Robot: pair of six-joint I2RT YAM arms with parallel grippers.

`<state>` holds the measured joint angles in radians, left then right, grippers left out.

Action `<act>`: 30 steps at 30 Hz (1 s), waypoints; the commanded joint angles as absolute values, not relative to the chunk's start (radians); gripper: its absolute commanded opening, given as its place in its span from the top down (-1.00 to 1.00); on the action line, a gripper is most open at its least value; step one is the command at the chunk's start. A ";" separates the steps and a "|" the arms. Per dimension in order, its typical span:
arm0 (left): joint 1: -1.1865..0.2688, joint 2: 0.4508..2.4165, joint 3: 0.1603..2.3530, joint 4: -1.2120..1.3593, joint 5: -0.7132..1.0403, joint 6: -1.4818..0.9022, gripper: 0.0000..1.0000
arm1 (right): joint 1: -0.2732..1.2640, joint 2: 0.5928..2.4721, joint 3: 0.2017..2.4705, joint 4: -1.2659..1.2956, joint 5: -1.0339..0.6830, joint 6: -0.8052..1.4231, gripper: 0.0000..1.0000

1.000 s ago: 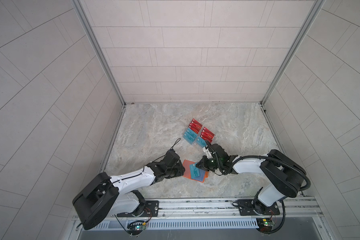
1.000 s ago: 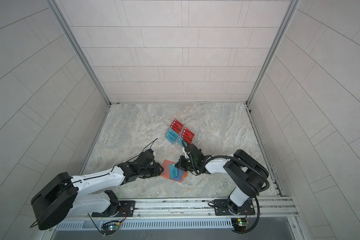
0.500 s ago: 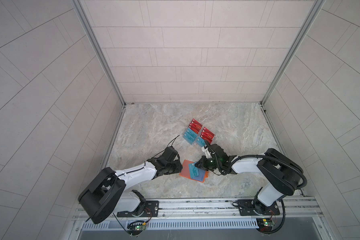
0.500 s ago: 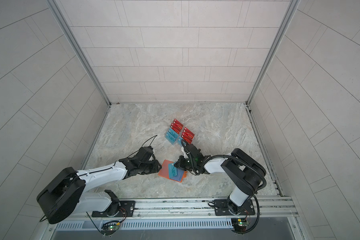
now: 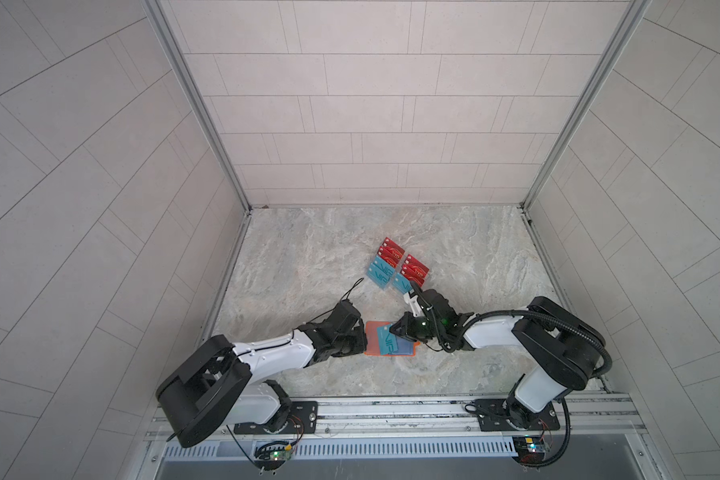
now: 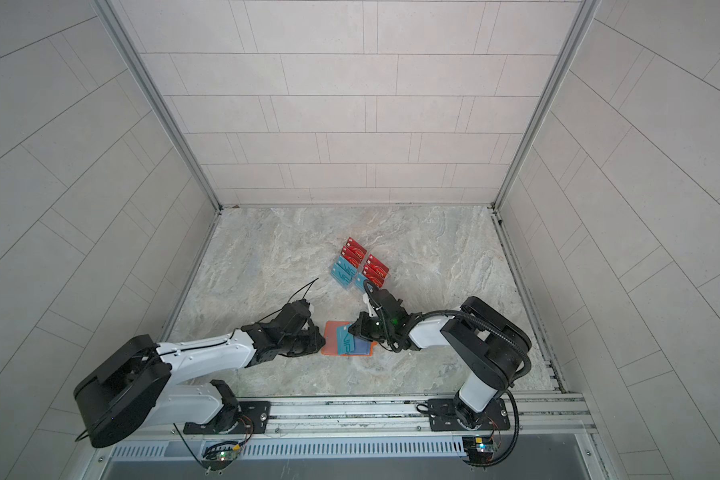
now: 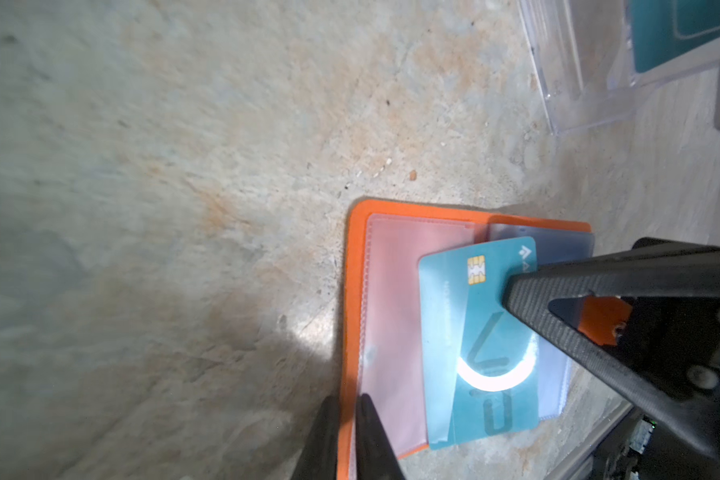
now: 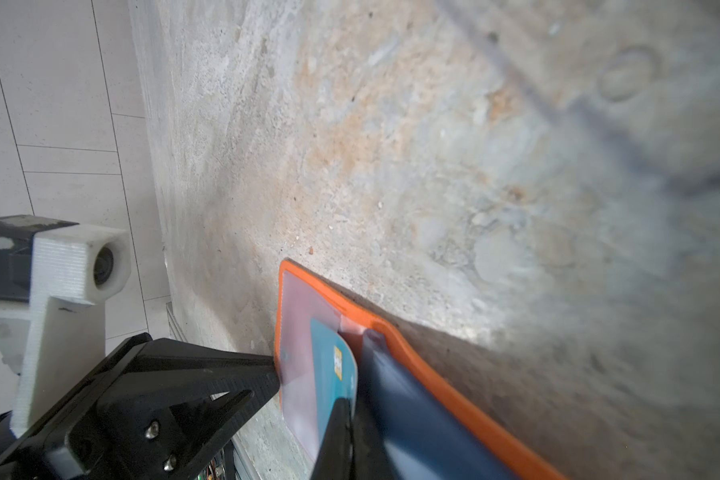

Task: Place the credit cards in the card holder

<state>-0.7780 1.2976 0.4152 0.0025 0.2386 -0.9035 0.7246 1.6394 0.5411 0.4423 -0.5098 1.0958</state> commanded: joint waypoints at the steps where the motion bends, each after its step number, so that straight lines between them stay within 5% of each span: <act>1: -0.797 1.284 0.393 -0.020 0.227 -0.939 0.75 | 0.729 1.659 0.500 0.374 -0.450 1.093 1.00; 13: -0.816 1.292 0.399 -0.005 0.237 -0.951 0.93 | 0.729 1.651 0.451 0.472 -0.427 1.092 1.00; 30: -0.819 1.311 0.411 -0.009 0.242 -0.948 0.92 | 0.744 1.609 0.417 0.508 -0.375 1.086 1.00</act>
